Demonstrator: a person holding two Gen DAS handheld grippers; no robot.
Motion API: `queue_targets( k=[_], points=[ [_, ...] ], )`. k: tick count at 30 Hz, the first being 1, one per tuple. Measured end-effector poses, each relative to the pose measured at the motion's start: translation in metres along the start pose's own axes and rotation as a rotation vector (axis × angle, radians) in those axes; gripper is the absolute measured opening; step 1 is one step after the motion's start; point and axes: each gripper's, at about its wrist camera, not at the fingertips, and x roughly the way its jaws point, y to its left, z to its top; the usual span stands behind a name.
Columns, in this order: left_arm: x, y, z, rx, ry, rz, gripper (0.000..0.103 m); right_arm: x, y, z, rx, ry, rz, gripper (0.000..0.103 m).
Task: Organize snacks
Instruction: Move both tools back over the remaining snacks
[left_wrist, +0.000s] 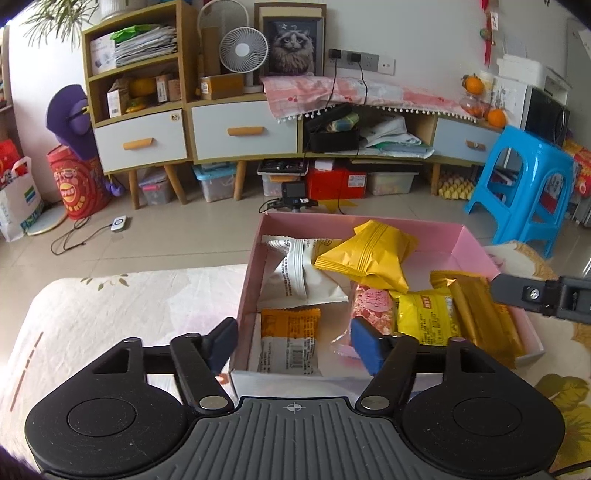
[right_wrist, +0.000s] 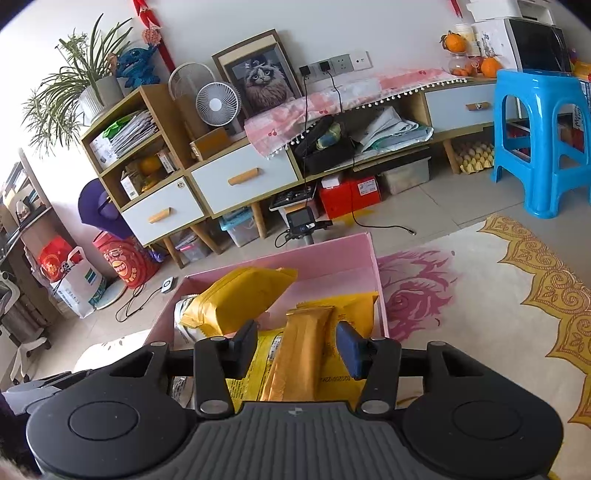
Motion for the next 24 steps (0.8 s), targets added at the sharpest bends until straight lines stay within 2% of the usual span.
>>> queue_targets(
  k=[12,19,21,24],
  points=[
    [-0.039,0.013,-0.017,-0.016,0.018,-0.008,0.082,-0.025,0.015,-0.005,-0.064,0.02,0.037,0.056],
    [-0.065,0.028,-0.038,-0.041,0.051,-0.025,0.086,-0.045,0.026,-0.013,-0.131,0.017,0.036,0.075],
    [-0.071,0.035,-0.044,-0.059,0.063,-0.026,0.093,-0.051,0.028,-0.016,-0.155,0.015,0.034,0.079],
    [-0.08,0.044,-0.057,-0.078,0.076,-0.031,0.097,-0.059,0.034,-0.02,-0.206,0.004,0.023,0.085]
  ],
)
